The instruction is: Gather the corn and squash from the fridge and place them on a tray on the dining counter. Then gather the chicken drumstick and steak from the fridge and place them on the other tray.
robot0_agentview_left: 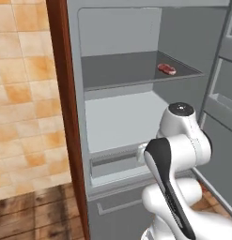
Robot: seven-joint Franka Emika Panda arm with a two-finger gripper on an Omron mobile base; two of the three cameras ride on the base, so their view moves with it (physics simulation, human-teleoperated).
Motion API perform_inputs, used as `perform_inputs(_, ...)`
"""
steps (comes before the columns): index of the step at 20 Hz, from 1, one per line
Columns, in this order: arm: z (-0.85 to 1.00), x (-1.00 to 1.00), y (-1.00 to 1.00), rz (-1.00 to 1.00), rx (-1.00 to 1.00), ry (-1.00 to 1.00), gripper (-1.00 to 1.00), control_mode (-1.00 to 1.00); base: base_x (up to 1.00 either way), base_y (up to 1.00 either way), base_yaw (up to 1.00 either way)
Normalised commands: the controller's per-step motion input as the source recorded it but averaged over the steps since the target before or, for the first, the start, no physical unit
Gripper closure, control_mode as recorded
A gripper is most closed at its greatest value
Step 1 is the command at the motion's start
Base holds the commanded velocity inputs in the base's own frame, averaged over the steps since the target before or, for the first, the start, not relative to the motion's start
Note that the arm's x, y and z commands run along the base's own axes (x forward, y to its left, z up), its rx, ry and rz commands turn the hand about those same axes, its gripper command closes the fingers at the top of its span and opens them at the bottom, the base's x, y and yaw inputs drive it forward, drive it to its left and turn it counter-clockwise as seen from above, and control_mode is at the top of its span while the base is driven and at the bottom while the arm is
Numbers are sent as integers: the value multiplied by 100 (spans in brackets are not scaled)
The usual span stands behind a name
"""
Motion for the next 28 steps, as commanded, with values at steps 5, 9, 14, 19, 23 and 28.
perform_inputs(5,0,0,0,0,0,0,-100,100,36,-45,36)
perform_inputs(9,0,0,0,0,0,0,-100,100,21,-14,14)
perform_inputs(14,0,0,0,0,0,0,-100,100,5,-11,0)
perform_inputs(19,47,0,-41,0,-6,-17,-100,-100,0,-6,0)
perform_inputs(23,69,0,-53,0,-11,-24,-100,-100,0,0,0)
perform_inputs(28,73,1,-61,0,-7,-21,-100,-100,0,0,0)
